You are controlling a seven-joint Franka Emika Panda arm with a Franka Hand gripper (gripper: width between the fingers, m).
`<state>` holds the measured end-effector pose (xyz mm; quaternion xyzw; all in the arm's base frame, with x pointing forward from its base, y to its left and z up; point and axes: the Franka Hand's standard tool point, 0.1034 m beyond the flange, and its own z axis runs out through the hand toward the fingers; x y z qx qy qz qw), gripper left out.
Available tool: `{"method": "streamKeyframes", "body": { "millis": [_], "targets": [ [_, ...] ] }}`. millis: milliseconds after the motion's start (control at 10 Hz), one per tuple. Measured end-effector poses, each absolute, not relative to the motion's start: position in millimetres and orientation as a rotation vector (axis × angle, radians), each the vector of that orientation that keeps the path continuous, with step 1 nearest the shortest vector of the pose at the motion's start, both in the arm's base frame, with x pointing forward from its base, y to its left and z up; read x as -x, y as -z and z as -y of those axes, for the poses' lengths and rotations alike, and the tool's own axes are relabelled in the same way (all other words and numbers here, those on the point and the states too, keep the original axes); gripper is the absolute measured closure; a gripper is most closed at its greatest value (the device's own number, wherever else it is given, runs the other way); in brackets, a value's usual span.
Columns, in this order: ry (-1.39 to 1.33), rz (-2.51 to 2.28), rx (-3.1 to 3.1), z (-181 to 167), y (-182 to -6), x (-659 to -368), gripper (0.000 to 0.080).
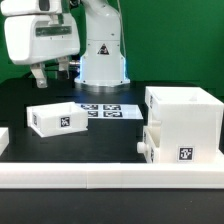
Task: Assemble drawer
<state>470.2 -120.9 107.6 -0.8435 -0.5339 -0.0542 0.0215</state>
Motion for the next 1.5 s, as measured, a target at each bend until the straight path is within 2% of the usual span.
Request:
{"method": "streamKeyframes", "body": {
  "millis": [300, 600, 800, 1000, 1300, 1500],
  "targets": [
    [0.161, 1.351, 2.772, 120.4, -105.8, -469.2, 0.015],
    [0.124, 0.975, 2.916, 109.5, -84.1, -437.3, 0.015],
    [0.115, 0.943, 2.93, 94.0, -71.2, -420.7, 0.015],
    [0.098, 0.954, 2.913, 93.9, -47.3, -391.7, 0.015],
    [0.09, 0.921, 2.918, 95.7, -44.9, -390.8, 0.015],
    [0.119, 0.888, 2.95, 93.8, -29.5, -379.6, 0.015]
  ]
}}
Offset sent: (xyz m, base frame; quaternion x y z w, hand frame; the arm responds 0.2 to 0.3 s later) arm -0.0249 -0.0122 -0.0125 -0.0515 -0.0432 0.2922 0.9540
